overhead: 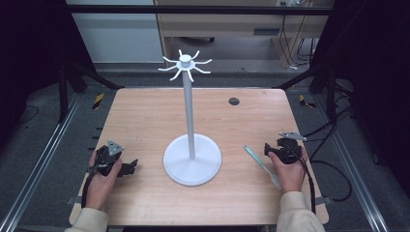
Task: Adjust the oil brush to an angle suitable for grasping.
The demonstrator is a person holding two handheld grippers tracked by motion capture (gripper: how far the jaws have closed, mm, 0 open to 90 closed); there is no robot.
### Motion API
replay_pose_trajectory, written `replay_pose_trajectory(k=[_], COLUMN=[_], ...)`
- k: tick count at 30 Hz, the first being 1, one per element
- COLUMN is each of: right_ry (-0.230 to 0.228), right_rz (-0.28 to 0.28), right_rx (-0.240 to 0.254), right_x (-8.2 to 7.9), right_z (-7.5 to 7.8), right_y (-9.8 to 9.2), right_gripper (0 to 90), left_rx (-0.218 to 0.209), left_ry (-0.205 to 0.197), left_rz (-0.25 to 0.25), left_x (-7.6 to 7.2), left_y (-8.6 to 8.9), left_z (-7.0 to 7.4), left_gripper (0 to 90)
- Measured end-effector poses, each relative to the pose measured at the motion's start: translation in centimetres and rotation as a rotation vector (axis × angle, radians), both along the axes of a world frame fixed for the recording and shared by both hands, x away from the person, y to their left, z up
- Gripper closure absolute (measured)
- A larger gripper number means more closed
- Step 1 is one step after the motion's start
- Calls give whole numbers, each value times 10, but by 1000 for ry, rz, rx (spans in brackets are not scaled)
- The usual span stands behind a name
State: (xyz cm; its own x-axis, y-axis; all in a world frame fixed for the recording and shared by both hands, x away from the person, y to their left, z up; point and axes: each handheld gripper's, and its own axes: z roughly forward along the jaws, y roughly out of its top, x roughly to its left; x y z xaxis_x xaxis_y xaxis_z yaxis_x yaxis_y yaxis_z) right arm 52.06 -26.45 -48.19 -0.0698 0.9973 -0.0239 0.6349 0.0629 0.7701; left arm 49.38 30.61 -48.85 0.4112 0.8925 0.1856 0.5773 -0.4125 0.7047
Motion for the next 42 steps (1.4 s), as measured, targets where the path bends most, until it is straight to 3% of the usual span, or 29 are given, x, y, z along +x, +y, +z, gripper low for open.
replay_pose_trajectory(k=[9, 13, 14, 15, 20, 30, 42], right_ry=[3, 4, 4, 1, 21, 98, 124], right_rz=[55, 120, 120, 158, 225, 318, 333], right_rx=[19, 7, 7, -2, -8, -19, -18], right_x=[1, 1, 1, 2, 2, 3, 4], right_z=[1, 2, 2, 1, -2, -9, -11], right_y=[7, 15, 15, 20, 29, 40, 41], right_gripper=[556, 703, 703, 772, 887, 900, 900], left_rx=[2, 3, 3, 2, 4, 0, -1], left_ry=[4, 0, 0, 0, 1, 4, 5], left_rz=[-1, -2, -2, -2, -1, -2, -5], left_x=[0, 0, 0, 0, 0, 0, 0], left_y=[-1, 0, 0, 0, -1, -1, -2], left_z=[0, 0, 0, 0, 0, -1, -1], left_gripper=[30, 30, 30, 30, 30, 30, 30])
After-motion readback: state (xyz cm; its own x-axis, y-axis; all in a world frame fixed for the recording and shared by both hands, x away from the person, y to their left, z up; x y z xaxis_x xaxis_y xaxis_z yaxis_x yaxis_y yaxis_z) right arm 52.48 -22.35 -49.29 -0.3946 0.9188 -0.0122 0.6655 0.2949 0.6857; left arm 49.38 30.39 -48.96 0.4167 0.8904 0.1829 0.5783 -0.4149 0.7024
